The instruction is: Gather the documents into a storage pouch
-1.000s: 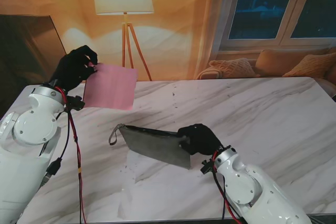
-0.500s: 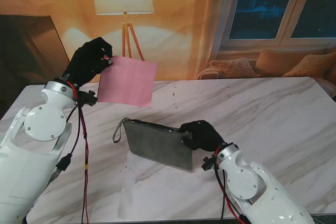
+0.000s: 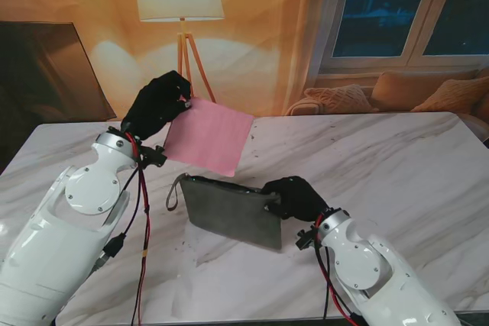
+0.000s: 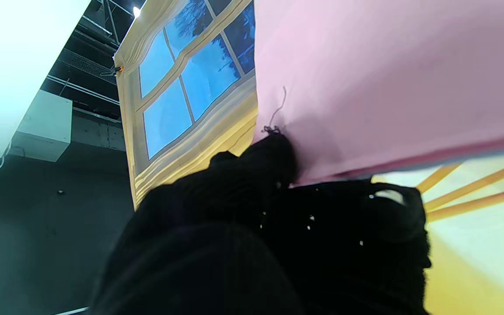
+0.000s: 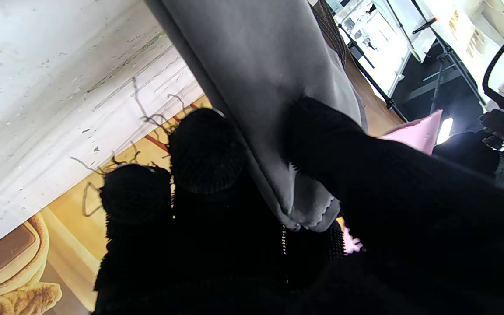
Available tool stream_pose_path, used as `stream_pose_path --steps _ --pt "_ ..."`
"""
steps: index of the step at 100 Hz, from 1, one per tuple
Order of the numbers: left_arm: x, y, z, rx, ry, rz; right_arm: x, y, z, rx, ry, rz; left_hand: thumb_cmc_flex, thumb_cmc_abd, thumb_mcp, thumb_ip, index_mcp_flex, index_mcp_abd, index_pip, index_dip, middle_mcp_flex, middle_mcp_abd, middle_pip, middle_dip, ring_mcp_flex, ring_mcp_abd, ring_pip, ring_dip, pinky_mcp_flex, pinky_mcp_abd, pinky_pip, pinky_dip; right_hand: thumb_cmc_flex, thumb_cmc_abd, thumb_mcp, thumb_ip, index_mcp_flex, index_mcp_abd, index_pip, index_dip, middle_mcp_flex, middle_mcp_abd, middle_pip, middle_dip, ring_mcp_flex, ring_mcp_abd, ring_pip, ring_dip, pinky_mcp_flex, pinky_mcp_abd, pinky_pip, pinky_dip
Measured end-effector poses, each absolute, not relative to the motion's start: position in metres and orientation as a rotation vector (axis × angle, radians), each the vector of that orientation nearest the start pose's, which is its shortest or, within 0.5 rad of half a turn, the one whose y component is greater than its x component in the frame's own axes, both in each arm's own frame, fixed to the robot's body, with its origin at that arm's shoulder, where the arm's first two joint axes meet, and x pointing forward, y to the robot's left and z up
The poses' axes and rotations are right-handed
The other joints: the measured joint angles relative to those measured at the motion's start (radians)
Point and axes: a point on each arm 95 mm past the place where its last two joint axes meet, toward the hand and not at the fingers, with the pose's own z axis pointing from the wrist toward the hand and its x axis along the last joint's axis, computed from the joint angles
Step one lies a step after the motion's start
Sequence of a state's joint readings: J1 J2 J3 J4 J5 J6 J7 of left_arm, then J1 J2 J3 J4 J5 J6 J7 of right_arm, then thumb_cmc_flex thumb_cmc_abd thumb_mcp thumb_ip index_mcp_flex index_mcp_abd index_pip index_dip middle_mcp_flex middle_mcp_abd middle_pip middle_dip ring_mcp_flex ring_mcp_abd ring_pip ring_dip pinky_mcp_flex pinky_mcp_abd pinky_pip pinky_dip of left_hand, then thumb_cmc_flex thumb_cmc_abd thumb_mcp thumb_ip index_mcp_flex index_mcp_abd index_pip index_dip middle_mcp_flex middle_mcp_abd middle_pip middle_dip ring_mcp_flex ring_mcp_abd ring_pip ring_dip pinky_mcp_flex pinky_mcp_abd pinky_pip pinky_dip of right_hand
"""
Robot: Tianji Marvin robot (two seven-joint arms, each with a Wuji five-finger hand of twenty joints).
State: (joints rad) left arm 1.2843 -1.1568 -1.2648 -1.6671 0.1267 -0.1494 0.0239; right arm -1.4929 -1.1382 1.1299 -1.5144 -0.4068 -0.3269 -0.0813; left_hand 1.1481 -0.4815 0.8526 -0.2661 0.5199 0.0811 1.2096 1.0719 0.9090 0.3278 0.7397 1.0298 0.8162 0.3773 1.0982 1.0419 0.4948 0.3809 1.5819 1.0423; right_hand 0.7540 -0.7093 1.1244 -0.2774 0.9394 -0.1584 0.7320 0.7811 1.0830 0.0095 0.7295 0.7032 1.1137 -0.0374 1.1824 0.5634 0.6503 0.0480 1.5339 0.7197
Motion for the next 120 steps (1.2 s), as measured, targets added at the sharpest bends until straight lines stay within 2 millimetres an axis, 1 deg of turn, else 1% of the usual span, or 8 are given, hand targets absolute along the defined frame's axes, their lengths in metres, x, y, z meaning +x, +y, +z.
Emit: stream_pose_path --steps 11,67,76,78,81,84,87,120 --pt "0.468 -0.020 -0.163 -1.505 0.815 -2.457 0.405 0.042 -0.317 -1.703 -1.423 -2.480 0.000 0.001 0.000 0.000 0.010 0.000 0.002 0.000 0.000 0.000 0.000 0.000 0.000 0.000 -0.005 0.011 -0.010 0.000 0.000 0.000 0.001 -0.003 0.000 0.000 0.012 0.001 -0.021 0.012 0.000 0.000 -0.002 0.001 0.000 0.000 -0.011 -0.002 -0.003 0.000 -0.009 0.000" --pt "0.468 -0.038 -0.188 -1.542 0.910 -2.488 0.399 0.042 -0.318 -1.652 -1.442 -2.453 0.000 0.003 0.000 0.000 0.011 -0.011 0.002 -0.002 0.000 0.000 0.000 0.000 0.000 0.000 -0.042 0.013 -0.022 -0.002 -0.020 0.000 0.001 -0.003 0.000 0.000 0.023 0.001 -0.046 0.034 0.000 -0.001 -0.005 0.004 0.000 0.000 -0.013 -0.029 -0.006 0.000 -0.022 0.000" --pt "0.468 -0.039 -0.190 -1.543 0.923 -2.488 0.398 0.042 -0.318 -1.643 -1.444 -2.454 0.000 0.003 0.000 0.000 0.012 -0.011 0.002 -0.004 0.000 0.000 0.000 0.000 0.000 -0.001 -0.054 0.013 -0.023 -0.003 -0.023 -0.023 0.001 -0.003 0.000 0.000 0.024 0.001 -0.046 0.034 0.000 -0.001 -0.005 0.005 0.000 0.000 -0.013 -0.029 -0.006 0.000 -0.022 0.000" --pt "0.468 -0.040 -0.191 -1.539 0.928 -2.486 0.398 0.042 -0.318 -1.641 -1.444 -2.455 0.000 0.003 0.000 0.000 0.012 -0.011 0.002 -0.004 0.000 0.000 0.000 0.000 0.000 -0.008 -0.054 0.013 -0.024 -0.013 -0.026 -0.026 0.001 -0.003 0.000 0.000 0.024 0.001 -0.046 0.034 0.000 -0.001 -0.005 0.005 0.000 0.000 -0.013 -0.029 -0.006 0.000 -0.022 0.000" --pt "0.468 -0.040 -0.191 -1.529 0.936 -2.480 0.398 0.042 -0.318 -1.639 -1.444 -2.455 0.000 0.003 0.000 0.000 0.012 -0.011 0.002 -0.007 0.000 0.000 0.000 0.000 0.000 -0.009 -0.055 0.013 -0.025 -0.014 -0.026 -0.034 0.001 -0.003 0.000 0.000 0.024 0.001 -0.047 0.035 0.000 -0.003 -0.005 0.007 0.000 0.000 -0.013 -0.030 -0.006 0.000 -0.022 0.000" --pt "0.468 -0.040 -0.192 -1.519 0.943 -2.474 0.398 0.042 -0.317 -1.637 -1.443 -2.456 0.000 0.003 0.000 0.000 0.024 -0.012 0.003 -0.008 0.000 0.000 0.000 0.000 0.000 -0.009 -0.056 0.013 -0.026 -0.014 -0.026 -0.035 0.001 -0.003 0.000 0.000 0.024 0.001 -0.047 0.035 0.000 -0.003 -0.005 0.008 0.000 0.000 -0.013 -0.030 -0.006 0.000 -0.022 0.000" --pt "0.468 -0.040 -0.192 -1.514 0.945 -2.472 0.398 0.042 -0.317 -1.635 -1.443 -2.456 0.000 0.003 0.000 0.000 0.023 -0.021 0.007 -0.010 0.000 0.000 0.000 0.000 0.000 -0.009 -0.056 0.012 -0.028 -0.014 -0.026 -0.035 0.001 -0.003 0.000 0.000 0.024 0.001 -0.047 0.035 0.000 -0.003 -0.005 0.008 0.000 0.000 -0.013 -0.031 -0.006 0.000 -0.022 0.000" --pt "0.467 -0.041 -0.196 -1.552 0.985 -2.492 0.397 0.043 -0.318 -1.647 -1.428 -2.455 -0.001 0.003 0.000 0.000 0.023 -0.023 0.011 -0.014 0.000 0.000 0.000 0.000 0.000 -0.009 -0.065 0.012 -0.036 -0.014 -0.027 -0.061 0.001 -0.003 0.000 0.000 0.024 0.001 -0.047 0.038 0.000 -0.003 -0.005 0.009 0.000 0.000 -0.013 -0.039 -0.014 0.001 -0.023 0.000"
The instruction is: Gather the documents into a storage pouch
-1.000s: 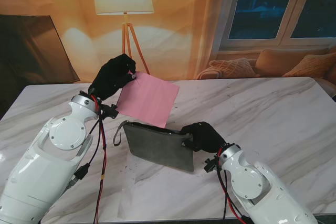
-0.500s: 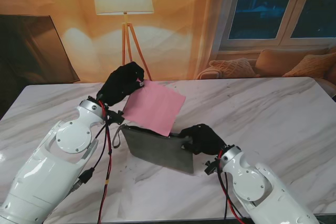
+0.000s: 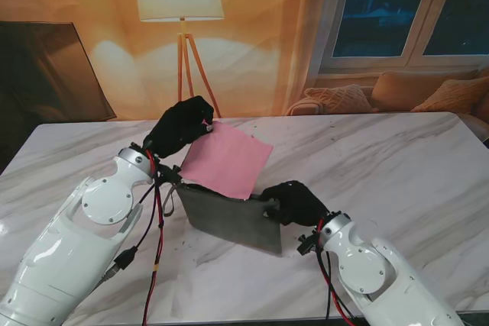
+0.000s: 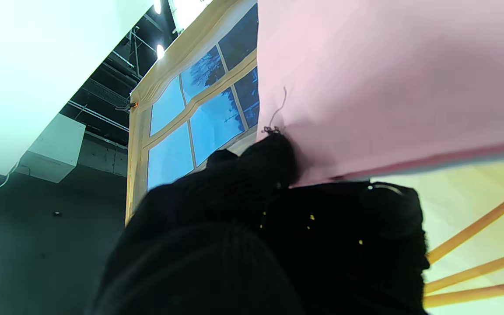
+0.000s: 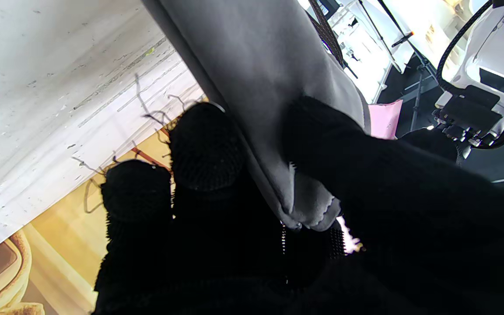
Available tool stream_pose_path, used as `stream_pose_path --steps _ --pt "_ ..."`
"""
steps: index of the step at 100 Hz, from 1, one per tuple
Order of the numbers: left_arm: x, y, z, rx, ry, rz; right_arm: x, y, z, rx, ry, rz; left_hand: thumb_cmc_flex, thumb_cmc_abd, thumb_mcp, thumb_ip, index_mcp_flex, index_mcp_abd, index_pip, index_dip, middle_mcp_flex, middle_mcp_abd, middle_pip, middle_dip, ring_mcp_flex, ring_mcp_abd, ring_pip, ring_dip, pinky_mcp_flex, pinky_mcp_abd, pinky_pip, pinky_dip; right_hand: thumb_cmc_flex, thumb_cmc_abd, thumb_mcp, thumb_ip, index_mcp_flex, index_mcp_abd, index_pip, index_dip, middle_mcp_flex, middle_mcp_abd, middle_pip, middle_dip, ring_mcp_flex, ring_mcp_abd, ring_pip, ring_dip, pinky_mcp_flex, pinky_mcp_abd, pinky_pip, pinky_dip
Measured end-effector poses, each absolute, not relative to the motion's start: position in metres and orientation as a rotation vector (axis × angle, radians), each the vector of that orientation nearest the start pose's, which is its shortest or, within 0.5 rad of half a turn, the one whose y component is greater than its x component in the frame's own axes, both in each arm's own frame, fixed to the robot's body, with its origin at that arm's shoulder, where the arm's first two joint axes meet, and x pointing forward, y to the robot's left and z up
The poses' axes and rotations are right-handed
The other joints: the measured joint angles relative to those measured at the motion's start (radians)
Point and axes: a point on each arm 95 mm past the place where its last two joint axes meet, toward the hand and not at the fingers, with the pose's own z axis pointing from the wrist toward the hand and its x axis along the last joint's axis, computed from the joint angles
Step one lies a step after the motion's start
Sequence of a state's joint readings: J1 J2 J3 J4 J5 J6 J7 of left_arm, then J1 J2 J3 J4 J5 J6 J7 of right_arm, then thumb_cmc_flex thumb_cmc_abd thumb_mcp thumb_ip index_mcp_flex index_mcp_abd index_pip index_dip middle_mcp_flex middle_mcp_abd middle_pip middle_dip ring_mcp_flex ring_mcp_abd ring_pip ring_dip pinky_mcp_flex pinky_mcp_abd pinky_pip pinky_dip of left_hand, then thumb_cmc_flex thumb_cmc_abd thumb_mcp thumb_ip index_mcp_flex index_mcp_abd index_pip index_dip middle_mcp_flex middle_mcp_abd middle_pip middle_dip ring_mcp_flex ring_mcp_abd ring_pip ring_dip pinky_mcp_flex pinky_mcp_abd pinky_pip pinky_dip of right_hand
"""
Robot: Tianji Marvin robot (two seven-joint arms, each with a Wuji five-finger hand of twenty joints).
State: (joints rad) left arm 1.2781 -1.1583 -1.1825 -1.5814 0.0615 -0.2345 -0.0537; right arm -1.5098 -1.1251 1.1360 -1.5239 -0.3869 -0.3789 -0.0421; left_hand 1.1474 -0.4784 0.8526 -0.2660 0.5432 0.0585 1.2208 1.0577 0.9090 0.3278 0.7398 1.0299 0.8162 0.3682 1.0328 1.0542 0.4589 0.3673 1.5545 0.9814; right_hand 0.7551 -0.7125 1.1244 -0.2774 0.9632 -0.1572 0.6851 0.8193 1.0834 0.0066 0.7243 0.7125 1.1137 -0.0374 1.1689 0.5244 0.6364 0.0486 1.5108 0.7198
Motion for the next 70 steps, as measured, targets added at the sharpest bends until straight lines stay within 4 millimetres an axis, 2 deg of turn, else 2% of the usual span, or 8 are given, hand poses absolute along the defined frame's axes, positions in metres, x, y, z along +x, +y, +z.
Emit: stream_pose_path --steps 13,24,43,57,70 --pt "0.463 -0.041 -0.202 -1.596 1.029 -2.487 0.398 0.042 -0.318 -1.666 -1.420 -2.449 0.000 0.000 0.000 0.000 0.000 0.000 0.000 0.000 0.000 0.000 0.000 0.000 -0.001 -0.008 -0.033 -0.010 -0.025 -0.009 -0.012 -0.039 0.004 0.000 0.000 -0.001 0.000 0.002 0.000 0.002 0.000 0.000 0.000 0.001 0.000 0.000 0.000 0.000 -0.001 0.000 0.000 0.000" --pt "0.461 -0.041 -0.206 -1.613 1.052 -2.480 0.398 0.042 -0.319 -1.672 -1.420 -2.448 0.000 0.000 0.000 0.000 0.000 0.000 0.000 -0.002 0.000 0.000 0.000 0.000 -0.003 -0.016 -0.088 -0.011 -0.054 -0.016 -0.034 -0.096 0.006 0.000 0.000 -0.001 0.000 0.002 0.000 0.002 0.000 0.000 -0.005 0.001 0.000 0.000 0.000 0.000 -0.001 0.000 -0.001 0.000" --pt "0.457 -0.040 -0.207 -1.672 1.066 -2.485 0.398 0.042 -0.320 -1.681 -1.420 -2.444 0.000 -0.003 0.000 0.000 0.000 0.000 0.000 -0.005 0.000 -0.002 0.000 -0.009 -0.014 -0.022 -0.266 -0.049 -0.114 -0.020 -0.116 -0.244 0.007 0.000 0.000 -0.001 0.001 0.002 0.000 0.004 0.000 0.000 -0.006 0.001 -0.001 0.000 0.000 0.000 -0.002 0.000 -0.003 0.000" --pt "0.457 -0.037 -0.208 -1.657 1.096 -2.459 0.397 0.041 -0.320 -1.686 -1.419 -2.442 0.000 -0.012 0.006 0.000 0.000 0.000 -0.013 -0.011 0.000 -0.002 0.000 -0.025 -0.014 -0.023 -0.321 -0.060 -0.122 -0.020 -0.139 -0.292 0.007 0.000 0.000 -0.001 0.001 0.002 0.000 0.006 0.000 0.000 -0.007 0.001 -0.001 0.000 0.000 0.000 -0.002 0.000 -0.003 0.000" --pt "0.457 -0.036 -0.209 -1.652 1.120 -2.442 0.397 0.041 -0.321 -1.690 -1.416 -2.443 0.000 -0.051 0.043 0.001 -0.001 0.000 -0.080 -0.077 -0.003 -0.013 -0.046 -0.028 -0.064 -0.022 -0.404 -0.062 -0.163 -0.021 -0.190 -0.331 0.008 0.000 0.000 -0.001 0.001 0.002 0.000 0.006 0.000 0.000 -0.007 0.001 -0.003 0.000 0.000 0.000 -0.003 0.000 -0.003 0.000"
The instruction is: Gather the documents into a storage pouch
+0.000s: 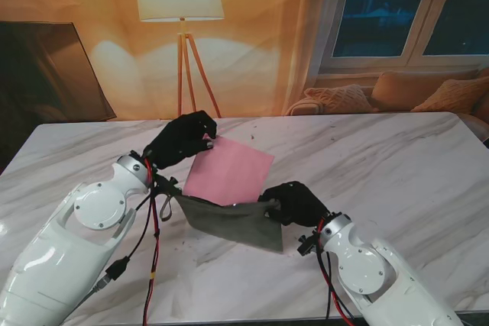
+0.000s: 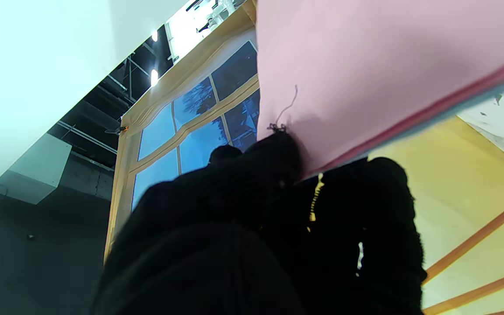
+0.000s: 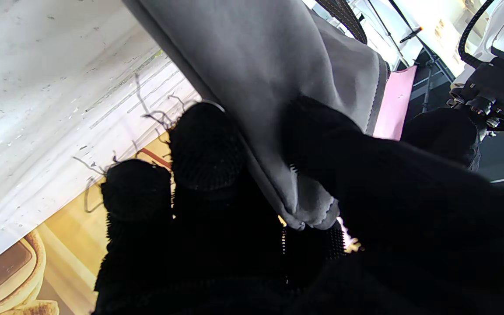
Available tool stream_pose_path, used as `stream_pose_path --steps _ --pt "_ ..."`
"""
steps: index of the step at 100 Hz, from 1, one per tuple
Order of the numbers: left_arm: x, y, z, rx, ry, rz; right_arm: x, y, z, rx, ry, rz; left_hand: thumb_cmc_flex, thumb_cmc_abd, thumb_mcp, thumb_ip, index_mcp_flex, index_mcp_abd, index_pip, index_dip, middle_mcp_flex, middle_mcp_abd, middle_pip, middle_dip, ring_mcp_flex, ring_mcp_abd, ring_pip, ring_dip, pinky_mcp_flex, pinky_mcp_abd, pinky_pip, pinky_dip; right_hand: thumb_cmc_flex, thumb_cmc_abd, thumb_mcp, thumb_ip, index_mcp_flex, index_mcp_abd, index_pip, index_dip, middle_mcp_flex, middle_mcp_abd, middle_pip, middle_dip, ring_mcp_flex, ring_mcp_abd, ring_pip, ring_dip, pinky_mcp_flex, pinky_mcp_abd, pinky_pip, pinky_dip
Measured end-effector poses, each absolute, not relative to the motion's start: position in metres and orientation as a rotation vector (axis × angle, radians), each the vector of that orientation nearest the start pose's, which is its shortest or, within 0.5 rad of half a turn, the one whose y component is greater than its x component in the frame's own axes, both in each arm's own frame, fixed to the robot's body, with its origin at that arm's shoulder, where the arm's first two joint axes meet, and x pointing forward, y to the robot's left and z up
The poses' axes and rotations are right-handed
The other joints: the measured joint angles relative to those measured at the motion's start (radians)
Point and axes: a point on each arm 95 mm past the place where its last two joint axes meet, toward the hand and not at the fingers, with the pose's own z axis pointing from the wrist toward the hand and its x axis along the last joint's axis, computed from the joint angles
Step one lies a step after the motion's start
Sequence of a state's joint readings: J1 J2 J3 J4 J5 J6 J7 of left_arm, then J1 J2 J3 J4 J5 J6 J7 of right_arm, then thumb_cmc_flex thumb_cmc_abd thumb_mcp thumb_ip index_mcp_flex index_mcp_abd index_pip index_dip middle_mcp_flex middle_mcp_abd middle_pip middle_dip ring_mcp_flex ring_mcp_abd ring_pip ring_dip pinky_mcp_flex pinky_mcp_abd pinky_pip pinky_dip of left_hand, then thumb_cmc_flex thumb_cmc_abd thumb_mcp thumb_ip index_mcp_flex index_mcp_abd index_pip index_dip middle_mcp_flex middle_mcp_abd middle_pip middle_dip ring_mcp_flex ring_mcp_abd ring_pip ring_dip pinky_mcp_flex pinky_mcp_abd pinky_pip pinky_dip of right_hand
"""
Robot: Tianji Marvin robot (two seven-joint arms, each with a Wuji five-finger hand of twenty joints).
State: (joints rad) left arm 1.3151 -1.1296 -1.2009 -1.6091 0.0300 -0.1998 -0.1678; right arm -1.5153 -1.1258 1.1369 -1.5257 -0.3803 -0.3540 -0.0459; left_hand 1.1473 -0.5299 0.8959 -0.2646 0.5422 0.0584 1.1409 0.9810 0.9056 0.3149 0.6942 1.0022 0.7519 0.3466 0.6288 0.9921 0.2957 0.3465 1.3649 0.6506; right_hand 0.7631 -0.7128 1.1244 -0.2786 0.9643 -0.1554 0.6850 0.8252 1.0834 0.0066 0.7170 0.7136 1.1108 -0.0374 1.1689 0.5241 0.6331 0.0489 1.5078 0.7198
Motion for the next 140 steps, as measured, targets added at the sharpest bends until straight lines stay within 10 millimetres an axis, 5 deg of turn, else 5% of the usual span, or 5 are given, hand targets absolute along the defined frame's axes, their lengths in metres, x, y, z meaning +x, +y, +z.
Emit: stream_pose_path --steps 28,42,58,104,140 --pt "0.457 -0.038 -0.211 -1.691 1.143 -2.420 0.397 0.041 -0.321 -1.706 -1.393 -2.442 0.003 -0.023 0.038 0.035 -0.036 -0.004 -0.046 -0.036 -0.117 -0.067 -0.035 0.120 0.000 0.000 -0.012 0.064 -0.008 0.000 -0.005 -0.001 0.000 0.000 0.000 0.000 0.000 0.000 0.000 0.000 0.000 0.000 -0.002 0.000 0.000 0.000 0.000 0.000 -0.002 0.000 0.000 0.000" --pt "0.456 -0.040 -0.213 -1.704 1.171 -2.412 0.397 0.042 -0.321 -1.715 -1.381 -2.441 0.009 -0.023 0.051 0.054 -0.085 0.001 -0.109 -0.063 -0.307 -0.069 -0.009 0.161 -0.030 -0.002 0.025 0.113 -0.021 -0.015 0.004 -0.001 0.000 0.000 0.000 0.000 0.000 0.000 0.000 0.000 0.000 0.000 -0.002 0.000 0.000 0.000 0.000 0.000 -0.008 0.000 0.000 0.000" --pt "0.455 -0.039 -0.214 -1.720 1.175 -2.413 0.397 0.042 -0.321 -1.715 -1.377 -2.448 0.019 -0.062 0.094 0.058 -0.125 0.038 -0.222 -0.177 -0.530 -0.071 -0.021 -0.179 -0.073 -0.043 0.080 0.091 -0.045 -0.051 0.003 -0.021 0.000 0.000 0.000 0.000 0.000 0.002 0.000 0.000 0.000 0.000 -0.003 0.000 0.000 0.000 0.000 0.000 -0.008 0.000 0.000 0.000" --pt "0.448 -0.039 -0.215 -1.783 1.110 -2.442 0.397 0.044 -0.322 -1.720 -1.375 -2.444 0.019 -0.075 0.134 0.059 -0.091 0.048 -0.194 -0.185 -0.465 -0.119 -0.049 -0.243 -0.070 -0.044 0.108 0.020 -0.006 -0.052 -0.005 -0.051 0.000 0.000 0.000 0.000 0.000 0.002 0.000 0.000 0.000 0.000 -0.003 0.000 -0.001 0.000 0.000 0.000 -0.008 0.000 0.000 0.000" --pt "0.439 -0.044 -0.211 -1.715 1.132 -2.487 0.396 0.046 -0.322 -1.727 -1.365 -2.450 0.015 -0.072 0.099 0.059 -0.157 0.035 -0.641 -0.558 -0.531 -0.190 -0.310 -0.659 -0.031 -0.042 0.049 -0.028 0.009 -0.064 -0.005 -0.051 0.000 0.000 0.000 0.000 0.000 0.002 0.000 0.000 0.000 0.000 -0.003 -0.003 -0.001 0.000 0.000 0.000 -0.009 0.000 0.000 0.000"
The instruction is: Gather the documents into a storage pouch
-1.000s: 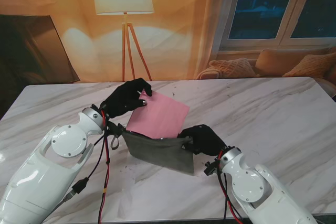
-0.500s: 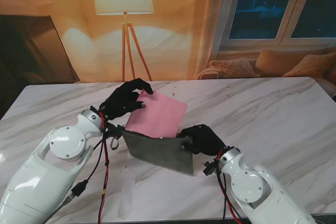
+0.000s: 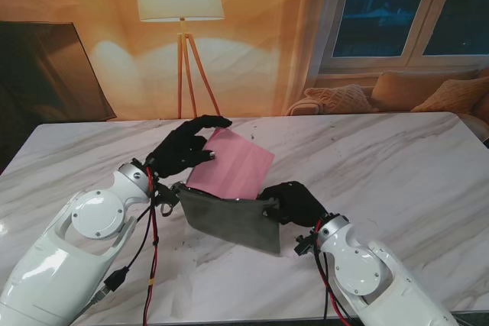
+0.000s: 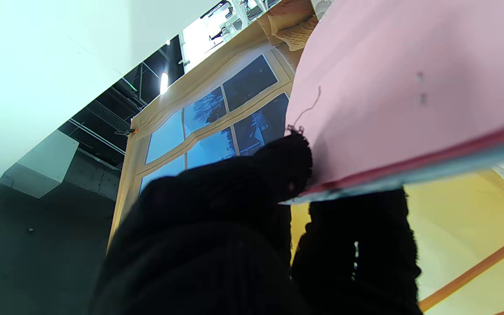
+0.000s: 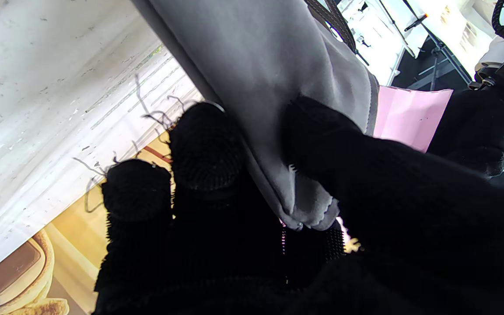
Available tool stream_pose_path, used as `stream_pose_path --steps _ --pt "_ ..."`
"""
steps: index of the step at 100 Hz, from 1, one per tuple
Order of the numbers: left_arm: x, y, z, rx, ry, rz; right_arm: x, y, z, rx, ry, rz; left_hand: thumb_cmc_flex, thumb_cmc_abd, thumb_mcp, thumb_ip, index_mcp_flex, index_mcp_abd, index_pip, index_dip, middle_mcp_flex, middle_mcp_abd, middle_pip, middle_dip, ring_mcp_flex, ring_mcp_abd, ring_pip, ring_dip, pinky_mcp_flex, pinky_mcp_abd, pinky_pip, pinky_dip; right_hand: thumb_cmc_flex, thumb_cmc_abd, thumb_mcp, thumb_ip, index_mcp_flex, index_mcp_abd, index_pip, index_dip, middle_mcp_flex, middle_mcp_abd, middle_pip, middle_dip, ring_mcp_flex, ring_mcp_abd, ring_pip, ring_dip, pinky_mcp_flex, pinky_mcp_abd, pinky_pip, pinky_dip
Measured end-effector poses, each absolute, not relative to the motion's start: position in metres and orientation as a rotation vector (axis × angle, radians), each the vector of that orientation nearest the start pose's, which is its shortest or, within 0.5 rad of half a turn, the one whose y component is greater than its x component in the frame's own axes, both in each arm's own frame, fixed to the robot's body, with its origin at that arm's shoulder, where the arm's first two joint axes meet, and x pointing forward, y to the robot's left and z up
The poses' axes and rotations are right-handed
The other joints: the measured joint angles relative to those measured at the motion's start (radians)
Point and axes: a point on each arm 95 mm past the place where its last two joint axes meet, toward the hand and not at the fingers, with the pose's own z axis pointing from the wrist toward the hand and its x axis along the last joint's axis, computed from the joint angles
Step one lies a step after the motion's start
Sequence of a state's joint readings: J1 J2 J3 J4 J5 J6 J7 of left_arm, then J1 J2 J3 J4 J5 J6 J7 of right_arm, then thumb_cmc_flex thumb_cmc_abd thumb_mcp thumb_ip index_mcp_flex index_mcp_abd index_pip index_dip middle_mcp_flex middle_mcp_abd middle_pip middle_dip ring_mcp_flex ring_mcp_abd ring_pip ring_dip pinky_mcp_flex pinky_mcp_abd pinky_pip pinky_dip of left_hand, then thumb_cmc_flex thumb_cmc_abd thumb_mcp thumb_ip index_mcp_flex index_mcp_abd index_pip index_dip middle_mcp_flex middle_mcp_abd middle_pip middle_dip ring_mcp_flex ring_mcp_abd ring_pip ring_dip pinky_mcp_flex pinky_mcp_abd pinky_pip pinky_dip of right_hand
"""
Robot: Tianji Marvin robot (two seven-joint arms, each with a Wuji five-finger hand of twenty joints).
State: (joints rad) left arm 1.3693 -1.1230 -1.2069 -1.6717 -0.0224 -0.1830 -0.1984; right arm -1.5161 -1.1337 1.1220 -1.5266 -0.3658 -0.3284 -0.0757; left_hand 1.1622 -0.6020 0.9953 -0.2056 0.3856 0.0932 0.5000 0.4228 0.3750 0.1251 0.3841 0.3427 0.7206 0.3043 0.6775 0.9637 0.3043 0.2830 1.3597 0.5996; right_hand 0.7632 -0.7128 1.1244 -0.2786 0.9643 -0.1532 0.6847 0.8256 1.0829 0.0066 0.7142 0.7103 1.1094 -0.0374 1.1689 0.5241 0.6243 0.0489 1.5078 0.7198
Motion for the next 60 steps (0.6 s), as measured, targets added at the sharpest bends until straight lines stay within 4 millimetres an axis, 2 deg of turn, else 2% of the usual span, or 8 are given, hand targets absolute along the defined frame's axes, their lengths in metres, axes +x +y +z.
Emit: stream_pose_path --steps 9,20,26,32,37,46,50,60 --pt "0.4389 -0.0439 -0.2108 -1.711 1.130 -2.490 0.3965 0.0459 -0.3224 -1.728 -1.365 -2.450 0.000 0.000 0.000 0.000 -0.086 -0.008 -0.049 -0.031 0.001 0.000 0.002 -0.004 0.000 0.000 0.000 -0.010 0.000 -0.001 0.000 0.000 0.000 0.000 0.000 0.000 0.000 0.000 0.000 0.000 0.000 0.000 0.000 -0.001 0.000 0.000 0.000 0.000 0.000 0.000 0.000 0.000" --pt "0.4396 -0.0440 -0.2104 -1.713 1.124 -2.491 0.3967 0.0461 -0.3223 -1.727 -1.363 -2.451 0.000 0.000 0.000 0.000 -0.102 -0.010 -0.093 -0.059 -0.015 0.014 -0.007 -0.005 0.000 -0.001 0.001 -0.010 -0.001 -0.001 0.000 0.000 0.000 0.000 0.000 0.000 0.000 0.000 0.000 0.000 0.000 0.000 0.000 -0.001 0.000 0.000 0.000 0.000 0.000 0.000 0.000 0.000" --pt "0.4400 -0.0441 -0.2101 -1.712 1.122 -2.491 0.3967 0.0460 -0.3223 -1.728 -1.362 -2.452 0.000 0.000 -0.010 0.000 -0.144 -0.005 -0.110 -0.068 -0.024 0.078 0.002 -0.015 0.000 -0.002 0.008 -0.017 -0.001 -0.003 0.000 0.000 0.000 0.000 0.000 0.000 0.000 0.000 0.000 0.000 0.000 0.000 0.000 -0.001 0.000 0.000 0.000 0.000 0.000 0.000 0.000 0.000" --pt "0.4403 -0.0442 -0.2100 -1.715 1.110 -2.492 0.3968 0.0460 -0.3224 -1.728 -1.362 -2.452 0.000 0.000 -0.010 0.007 -0.167 0.049 -0.155 -0.088 -0.011 0.155 0.013 -0.015 0.000 -0.003 0.008 -0.028 -0.001 -0.004 0.000 0.000 0.000 0.000 0.000 0.000 0.000 0.000 0.000 0.000 0.000 0.000 0.000 -0.001 0.000 0.000 0.000 0.000 0.000 0.000 0.000 0.000" --pt "0.4406 -0.0442 -0.2103 -1.730 1.097 -2.484 0.3967 0.0462 -0.3224 -1.728 -1.361 -2.452 0.000 0.000 -0.010 0.007 -0.167 0.103 -0.176 -0.108 0.029 0.188 0.052 -0.005 0.000 -0.003 0.010 -0.036 0.007 -0.004 -0.001 -0.008 0.000 0.000 0.000 0.000 0.000 0.000 0.000 0.000 0.000 0.000 0.000 -0.001 0.000 0.000 0.000 0.000 0.000 0.000 0.000 0.000" --pt "0.4408 -0.0444 -0.2115 -1.777 1.081 -2.448 0.3966 0.0464 -0.3226 -1.728 -1.361 -2.452 -0.001 0.001 -0.011 0.007 -0.163 0.169 -0.222 -0.136 0.145 0.196 0.114 0.041 0.001 -0.001 0.020 -0.036 0.011 0.000 -0.003 -0.009 0.000 0.000 0.000 0.000 0.000 0.000 0.000 0.000 0.000 0.000 0.000 -0.002 0.000 0.000 0.000 0.000 0.000 0.000 0.000 0.000" --pt "0.4405 -0.0443 -0.2120 -1.792 1.077 -2.433 0.3967 0.0464 -0.3227 -1.728 -1.361 -2.451 -0.014 0.002 -0.011 0.010 -0.119 0.191 -0.231 -0.143 0.189 0.191 0.139 0.070 0.001 0.000 0.026 -0.032 0.013 0.002 -0.002 -0.005 0.000 0.000 0.000 0.000 0.000 0.000 0.000 0.000 0.000 0.000 0.000 -0.002 0.000 0.000 0.000 0.000 0.000 0.000 0.000 0.000" --pt "0.4390 -0.0438 -0.2124 -1.807 1.066 -2.412 0.3967 0.0464 -0.3228 -1.728 -1.361 -2.452 -0.044 0.002 -0.011 0.011 -0.013 0.244 -0.246 -0.161 0.346 0.175 0.143 0.254 0.003 0.010 0.045 -0.013 0.017 0.009 0.001 0.068 0.000 0.000 0.000 0.000 0.000 0.000 0.000 0.000 0.000 0.000 0.000 -0.002 0.000 0.000 0.000 0.000 0.000 0.000 0.000 0.000"
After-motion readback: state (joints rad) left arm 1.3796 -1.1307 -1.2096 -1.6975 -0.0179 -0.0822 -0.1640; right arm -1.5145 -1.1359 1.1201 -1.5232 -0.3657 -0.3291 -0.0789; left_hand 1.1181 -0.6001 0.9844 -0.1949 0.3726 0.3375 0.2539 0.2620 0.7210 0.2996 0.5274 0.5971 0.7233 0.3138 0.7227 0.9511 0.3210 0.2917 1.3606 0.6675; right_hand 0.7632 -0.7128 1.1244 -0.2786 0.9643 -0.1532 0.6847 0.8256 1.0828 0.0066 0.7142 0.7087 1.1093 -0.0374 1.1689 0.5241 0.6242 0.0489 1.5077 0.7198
